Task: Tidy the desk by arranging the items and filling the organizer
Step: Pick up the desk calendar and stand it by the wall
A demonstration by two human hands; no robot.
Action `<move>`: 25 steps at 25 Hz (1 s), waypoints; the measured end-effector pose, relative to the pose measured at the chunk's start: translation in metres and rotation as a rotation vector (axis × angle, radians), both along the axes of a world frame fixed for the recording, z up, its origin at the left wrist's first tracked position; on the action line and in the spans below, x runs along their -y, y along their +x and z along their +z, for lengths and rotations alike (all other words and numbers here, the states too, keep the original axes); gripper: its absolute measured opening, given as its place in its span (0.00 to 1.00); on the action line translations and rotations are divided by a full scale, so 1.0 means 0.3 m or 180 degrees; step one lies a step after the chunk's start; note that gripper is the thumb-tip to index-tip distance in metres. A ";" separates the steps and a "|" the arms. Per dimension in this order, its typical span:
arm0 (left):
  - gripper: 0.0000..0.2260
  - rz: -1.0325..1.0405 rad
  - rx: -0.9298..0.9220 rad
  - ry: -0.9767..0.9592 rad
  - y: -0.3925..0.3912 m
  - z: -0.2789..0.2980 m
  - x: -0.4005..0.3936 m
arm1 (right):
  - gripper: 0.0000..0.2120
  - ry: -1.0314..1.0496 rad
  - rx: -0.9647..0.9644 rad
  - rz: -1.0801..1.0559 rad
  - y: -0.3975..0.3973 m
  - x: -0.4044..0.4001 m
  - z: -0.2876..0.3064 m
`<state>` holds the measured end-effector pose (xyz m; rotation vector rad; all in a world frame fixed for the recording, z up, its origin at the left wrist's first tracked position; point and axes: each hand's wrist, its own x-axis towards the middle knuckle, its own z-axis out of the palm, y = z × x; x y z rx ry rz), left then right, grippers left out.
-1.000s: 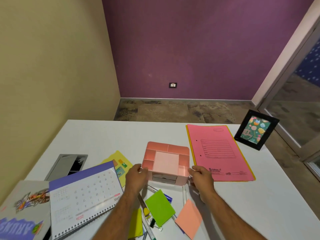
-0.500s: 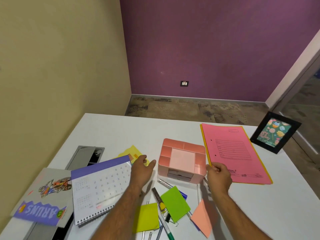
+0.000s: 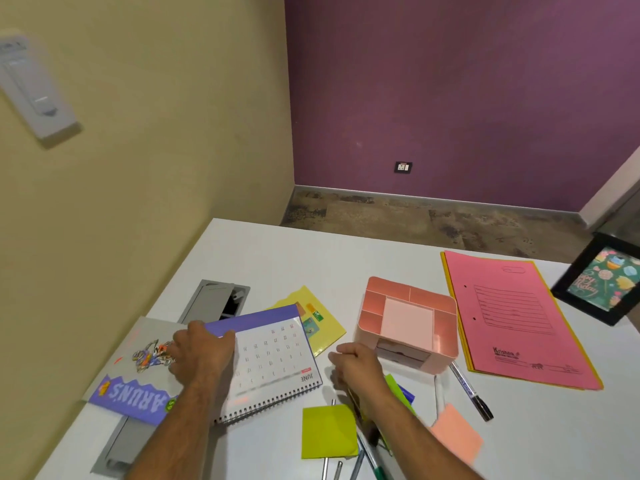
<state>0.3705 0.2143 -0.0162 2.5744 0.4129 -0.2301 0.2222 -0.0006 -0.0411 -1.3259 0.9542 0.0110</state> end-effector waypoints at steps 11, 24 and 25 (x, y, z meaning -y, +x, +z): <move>0.24 0.0470 -0.0317 -0.0488 -0.016 -0.060 -0.073 | 0.15 0.0105 -0.0605 0.0620 0.069 -0.134 -0.063; 0.07 0.0069 -0.0205 -0.1804 -0.032 -0.023 -0.060 | 0.07 0.0600 -0.0169 -0.0049 0.033 -0.108 -0.036; 0.06 0.0012 -0.0259 -0.1848 -0.031 -0.013 -0.061 | 0.06 0.0566 -0.0078 -0.0158 0.023 -0.105 -0.025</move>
